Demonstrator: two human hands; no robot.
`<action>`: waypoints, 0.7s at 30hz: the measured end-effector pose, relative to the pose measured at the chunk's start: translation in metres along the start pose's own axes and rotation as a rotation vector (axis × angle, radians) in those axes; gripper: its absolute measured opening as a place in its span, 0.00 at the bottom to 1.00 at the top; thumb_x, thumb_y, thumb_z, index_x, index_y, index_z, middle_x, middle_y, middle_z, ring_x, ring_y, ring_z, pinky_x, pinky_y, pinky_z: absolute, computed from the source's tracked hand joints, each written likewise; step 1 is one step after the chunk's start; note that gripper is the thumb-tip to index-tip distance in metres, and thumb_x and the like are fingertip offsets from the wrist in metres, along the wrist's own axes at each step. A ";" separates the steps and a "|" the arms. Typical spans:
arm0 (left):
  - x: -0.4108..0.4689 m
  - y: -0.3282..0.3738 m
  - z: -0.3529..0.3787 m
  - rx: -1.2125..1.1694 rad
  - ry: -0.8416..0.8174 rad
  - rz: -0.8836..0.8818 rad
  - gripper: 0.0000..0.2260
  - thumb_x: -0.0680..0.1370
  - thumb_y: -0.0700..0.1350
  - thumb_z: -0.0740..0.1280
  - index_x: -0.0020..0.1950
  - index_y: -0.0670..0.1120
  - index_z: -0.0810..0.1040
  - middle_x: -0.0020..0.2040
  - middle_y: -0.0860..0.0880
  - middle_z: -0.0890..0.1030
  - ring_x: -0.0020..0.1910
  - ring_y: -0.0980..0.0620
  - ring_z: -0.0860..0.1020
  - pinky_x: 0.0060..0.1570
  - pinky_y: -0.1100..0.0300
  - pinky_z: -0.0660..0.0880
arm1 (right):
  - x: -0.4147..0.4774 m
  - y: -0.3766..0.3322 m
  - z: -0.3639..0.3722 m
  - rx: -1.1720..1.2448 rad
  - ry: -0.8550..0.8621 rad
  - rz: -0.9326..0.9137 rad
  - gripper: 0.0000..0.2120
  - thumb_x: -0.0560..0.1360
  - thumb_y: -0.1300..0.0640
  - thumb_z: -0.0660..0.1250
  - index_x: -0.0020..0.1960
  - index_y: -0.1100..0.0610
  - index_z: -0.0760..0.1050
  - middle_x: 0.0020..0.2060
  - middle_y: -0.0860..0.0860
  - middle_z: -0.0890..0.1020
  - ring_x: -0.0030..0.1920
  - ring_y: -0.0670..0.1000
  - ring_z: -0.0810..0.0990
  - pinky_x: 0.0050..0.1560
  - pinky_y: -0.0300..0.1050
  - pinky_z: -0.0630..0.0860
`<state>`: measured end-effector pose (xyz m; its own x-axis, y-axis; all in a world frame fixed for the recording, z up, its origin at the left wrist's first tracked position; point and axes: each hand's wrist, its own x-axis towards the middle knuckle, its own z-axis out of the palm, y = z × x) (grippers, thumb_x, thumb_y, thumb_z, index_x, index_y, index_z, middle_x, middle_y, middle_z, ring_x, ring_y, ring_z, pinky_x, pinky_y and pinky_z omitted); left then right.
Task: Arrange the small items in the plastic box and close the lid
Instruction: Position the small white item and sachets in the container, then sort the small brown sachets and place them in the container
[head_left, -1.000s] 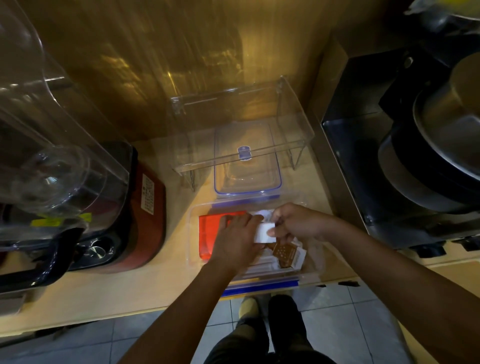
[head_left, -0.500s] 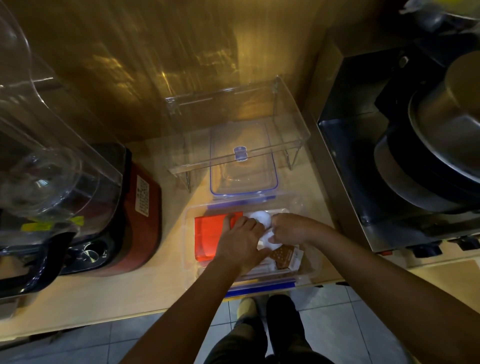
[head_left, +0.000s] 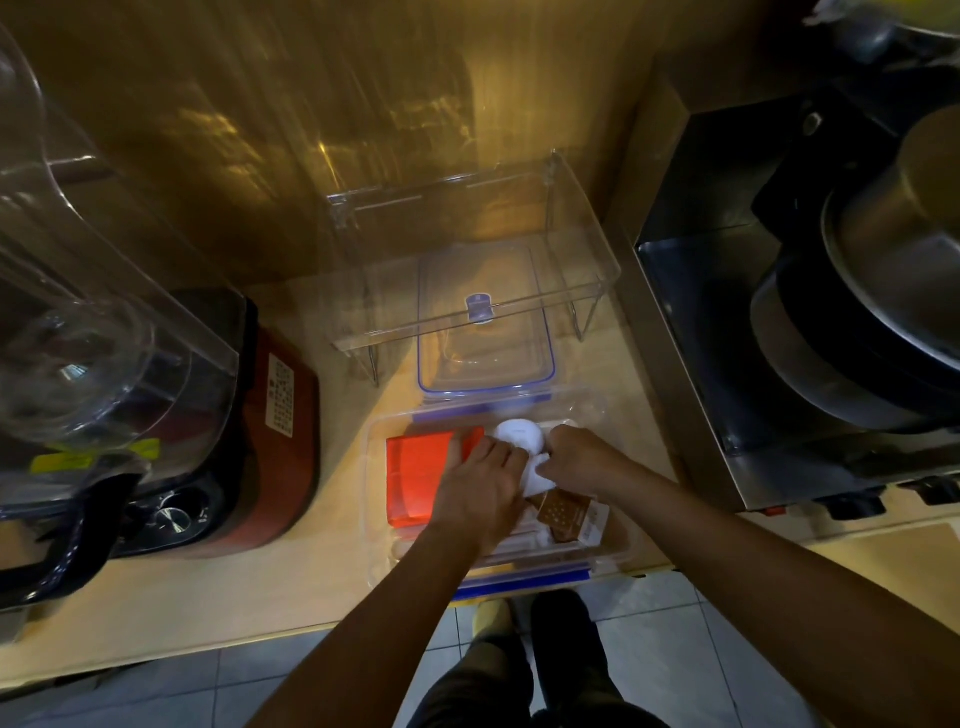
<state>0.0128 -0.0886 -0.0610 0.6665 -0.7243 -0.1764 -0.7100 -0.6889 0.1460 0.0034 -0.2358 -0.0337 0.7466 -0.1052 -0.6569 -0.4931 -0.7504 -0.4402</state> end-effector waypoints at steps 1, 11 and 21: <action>0.001 0.001 -0.001 0.002 -0.001 0.001 0.22 0.74 0.53 0.64 0.67 0.47 0.69 0.63 0.45 0.76 0.63 0.44 0.70 0.70 0.45 0.53 | 0.000 0.000 0.001 0.011 0.001 -0.015 0.15 0.76 0.59 0.61 0.59 0.64 0.74 0.57 0.61 0.79 0.57 0.58 0.77 0.53 0.45 0.73; -0.004 0.003 -0.008 0.035 0.072 0.017 0.17 0.69 0.48 0.71 0.56 0.45 0.78 0.52 0.44 0.81 0.51 0.43 0.79 0.58 0.45 0.71 | 0.001 0.000 0.003 0.017 0.027 -0.075 0.18 0.73 0.57 0.67 0.61 0.62 0.73 0.58 0.59 0.79 0.58 0.56 0.77 0.60 0.51 0.73; -0.010 -0.001 -0.012 -0.084 0.165 -0.018 0.11 0.73 0.46 0.66 0.52 0.42 0.78 0.50 0.43 0.81 0.48 0.42 0.77 0.53 0.46 0.71 | -0.019 0.002 -0.002 -0.555 0.147 -0.224 0.14 0.74 0.55 0.64 0.59 0.55 0.74 0.55 0.54 0.80 0.54 0.54 0.80 0.52 0.48 0.75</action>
<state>0.0099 -0.0808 -0.0482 0.7124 -0.7016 -0.0185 -0.6805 -0.6969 0.2264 -0.0104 -0.2366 -0.0206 0.8785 0.0354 -0.4764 -0.0402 -0.9882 -0.1476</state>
